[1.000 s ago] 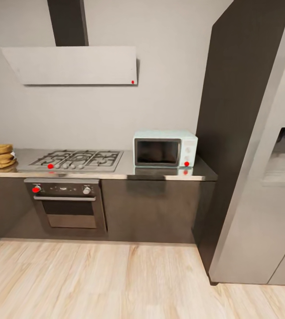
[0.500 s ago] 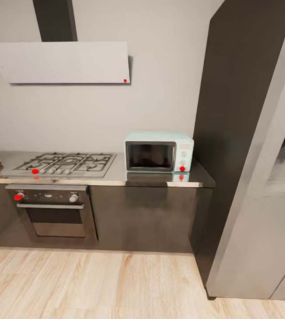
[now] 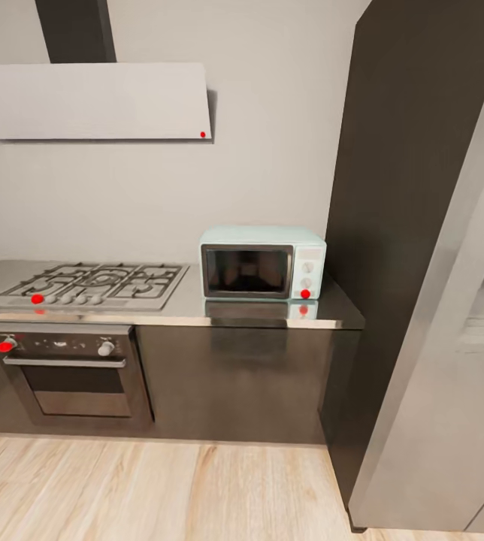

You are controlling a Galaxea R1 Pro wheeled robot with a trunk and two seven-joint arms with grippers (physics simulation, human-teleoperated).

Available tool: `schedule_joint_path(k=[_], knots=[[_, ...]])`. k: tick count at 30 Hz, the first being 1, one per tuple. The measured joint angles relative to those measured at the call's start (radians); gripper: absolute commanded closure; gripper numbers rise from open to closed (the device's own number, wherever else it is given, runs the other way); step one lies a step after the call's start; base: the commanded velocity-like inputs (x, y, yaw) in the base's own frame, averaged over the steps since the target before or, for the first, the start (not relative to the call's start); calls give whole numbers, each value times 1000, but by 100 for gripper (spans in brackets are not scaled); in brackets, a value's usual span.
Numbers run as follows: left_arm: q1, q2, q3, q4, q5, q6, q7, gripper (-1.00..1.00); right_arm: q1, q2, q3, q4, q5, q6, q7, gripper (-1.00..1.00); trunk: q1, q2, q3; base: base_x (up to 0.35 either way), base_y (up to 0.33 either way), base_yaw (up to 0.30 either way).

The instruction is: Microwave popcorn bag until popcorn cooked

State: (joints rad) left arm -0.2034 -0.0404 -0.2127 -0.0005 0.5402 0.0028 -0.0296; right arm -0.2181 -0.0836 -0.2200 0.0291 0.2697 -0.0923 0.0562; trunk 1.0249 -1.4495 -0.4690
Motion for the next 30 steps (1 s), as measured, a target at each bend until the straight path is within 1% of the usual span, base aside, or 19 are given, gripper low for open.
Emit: schedule_joint_path(k=[9, 16, 20, 30], knots=[[0, 0, 1, 0, 1, 0, 0, -100, 0, -2, 0, 0, 0, -2, 0, -100, 0, 0, 0, 4, -1, 0], [0, -1, 0, 0, 0, 0, 0, -100, 0, 0, 0, 0, 1, -12, -1, -100, 0, 0, 0, 168, 0, 0], [0, -1, 0, 0, 0, 0, 0, -100, 0, 3, 0, 0, 2, -14, -1, -100, 0, 0, 0, 7, 0, 0], [0, -3, 0, 0, 0, 0, 0, -100, 0, 0, 0, 0, -1, -14, 0, -100, 0, 0, 0, 0, 0, 0]])
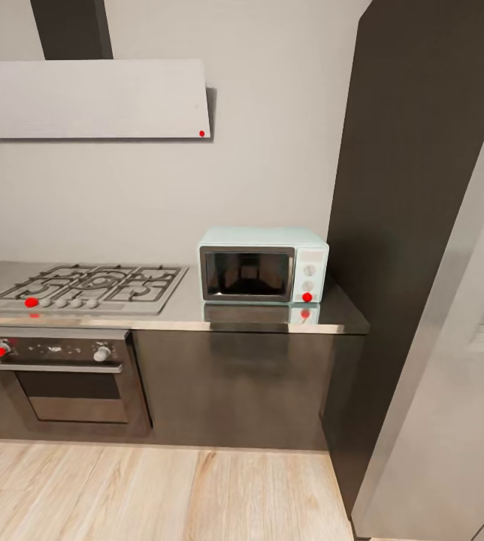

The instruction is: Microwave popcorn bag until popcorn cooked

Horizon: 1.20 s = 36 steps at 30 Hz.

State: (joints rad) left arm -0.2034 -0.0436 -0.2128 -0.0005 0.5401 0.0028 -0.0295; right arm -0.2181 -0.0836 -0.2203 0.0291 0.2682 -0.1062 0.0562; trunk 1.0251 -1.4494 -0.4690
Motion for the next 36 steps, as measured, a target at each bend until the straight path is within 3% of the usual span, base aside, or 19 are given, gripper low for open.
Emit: schedule_joint_path(k=[12, 16, 18, 23, 25, 28, 29, 31, 33, 36], knots=[[0, -3, 0, 0, 0, 0, 0, -100, -1, 11, -3, -32, 12, 9, 12, -100, 0, 0, 0, 0, 0, 0], [0, -4, 0, 0, 0, 0, 0, -100, -2, 13, -4, -266, 5, 21, 14, -100, 0, 0, 0, 0, 0, 0], [0, -4, 0, 0, 0, 0, 0, -100, -1, 25, -3, -400, 4, 79, 13, -100, 0, 0, 0, 0, 0, 0], [0, -8, 0, 0, -1, 0, 0, -100, -2, 120, 0, -758, 3, 342, 13, -100, 0, 0, 0, 0, 0, 0], [0, -10, 0, 0, -2, 0, 0, -100, -2, 178, 43, -1013, -4, 530, 14, -100, 0, 0, 0, 0, 0, 0], [0, -9, 0, 0, -2, 0, 0, -100, -2, 209, 115, -1295, -7, 702, 18, -100, 0, 0, 0, 0, 0, 0], [0, -10, 0, 0, -2, 0, 0, -100, -5, 212, 126, -1337, -7, 735, 18, -100, 0, 0, 0, 0, 0, 0], [0, -10, 0, 0, -2, 0, 0, -100, -79, 230, 144, -1405, -8, 826, 18, -100, 0, 0, 0, 0, 0, 0], [0, -10, 0, 0, -2, 0, 0, -100, -255, 252, 148, -1426, -5, 904, 13, -100, 0, 0, 0, 0, 0, 0], [0, -10, 0, 0, -2, 0, 0, -100, -409, 256, 148, -1430, -4, 996, 10, -100, 0, 0, 0, 0, 0, 0]])
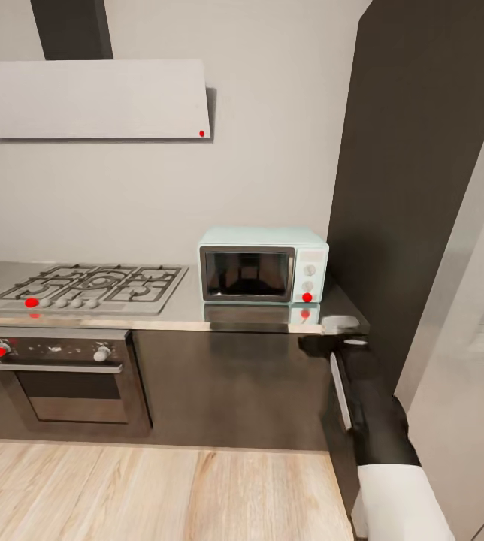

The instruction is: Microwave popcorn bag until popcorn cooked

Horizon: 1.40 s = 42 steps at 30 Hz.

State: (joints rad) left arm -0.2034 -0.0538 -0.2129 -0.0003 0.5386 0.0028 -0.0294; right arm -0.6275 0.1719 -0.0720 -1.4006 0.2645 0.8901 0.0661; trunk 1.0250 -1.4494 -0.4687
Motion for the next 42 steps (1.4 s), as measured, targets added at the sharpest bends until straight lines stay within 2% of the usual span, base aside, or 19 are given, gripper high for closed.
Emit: schedule_joint_path(k=[6, 8, 9, 17, 19, 22, 31, 42], knots=[[0, 0, 0, 0, -1, 0, 0, -100, -221, 2, -1, 0, 2, 84, -3, -100, 0, 0, 0, 0, 0, 0], [0, 1, 0, 0, -1, 0, 0, -100, -247, 2, 0, -3, 6, 91, -6, -100, 0, 0, 0, 0, 0, 0], [0, 1, 0, 0, -1, 0, 0, -100, -257, 2, 2, -55, 15, 91, -35, -100, 0, 0, 0, 0, 0, 0], [0, 2, 0, 0, -2, 1, -13, -100, -258, 2, -2, -66, 14, 77, -53, -100, 0, 0, 0, 27, 24, 0], [0, 5, 0, 0, -2, 5, -85, -100, -258, 2, -2, -65, 12, 73, -52, -100, 0, 0, 0, 199, 184, 0], [0, 7, 0, 0, -2, 6, -114, -100, -258, 2, -1, -65, 11, 72, -52, -100, 0, 0, 0, 220, 204, 0], [0, 8, 0, 0, -2, 3, -114, -100, -253, 2, -1, -61, 6, 72, -49, -100, 0, 0, 0, 221, 163, 0], [0, 9, 0, 0, 0, 2, -108, -100, -254, 2, -3, -7, 18, 56, -54, -100, 0, 0, 0, 107, 14, 0]])
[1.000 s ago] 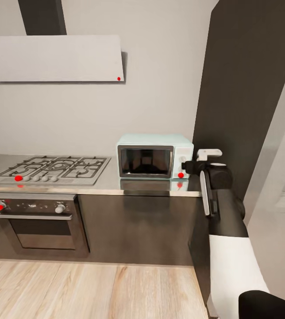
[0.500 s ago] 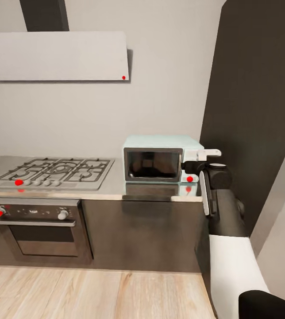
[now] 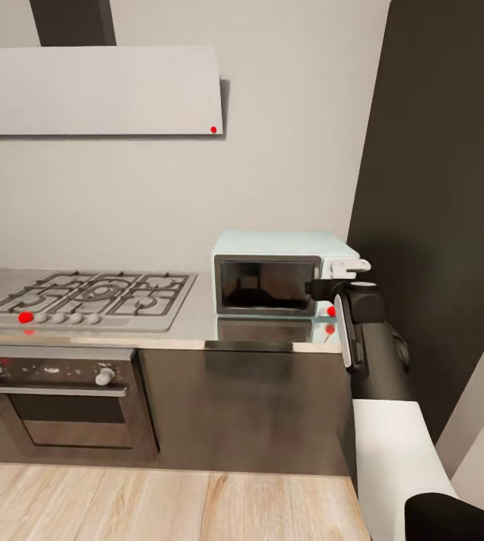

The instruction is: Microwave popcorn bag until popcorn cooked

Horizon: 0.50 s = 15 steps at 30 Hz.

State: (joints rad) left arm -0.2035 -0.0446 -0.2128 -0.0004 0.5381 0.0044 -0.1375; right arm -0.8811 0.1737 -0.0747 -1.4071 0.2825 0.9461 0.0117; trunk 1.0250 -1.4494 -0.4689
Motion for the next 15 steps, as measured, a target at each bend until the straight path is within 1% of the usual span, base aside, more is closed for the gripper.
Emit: schedule_joint_path(k=[4, 6, 10, 15], knots=[[0, 0, 0, 0, 0, 0, 2, -100, 0, 0, -1, 2, -10, -16, 1, -100, 0, 0, 0, 3, 0, 0], [0, 0, 0, 0, 0, 0, 2, -100, -2, 0, -2, 2, -11, -53, 2, -100, 0, 0, 0, 0, 0, 0], [-1, 0, 0, 0, 0, 0, 3, -100, -3, 0, -3, 13, -11, -167, 1, -100, 0, 0, 0, 0, 0, 0], [-1, 0, 0, 0, 0, 0, 4, -100, 12, 0, -7, 29, -12, -227, 1, -100, 0, 0, 0, 0, 0, 0]])
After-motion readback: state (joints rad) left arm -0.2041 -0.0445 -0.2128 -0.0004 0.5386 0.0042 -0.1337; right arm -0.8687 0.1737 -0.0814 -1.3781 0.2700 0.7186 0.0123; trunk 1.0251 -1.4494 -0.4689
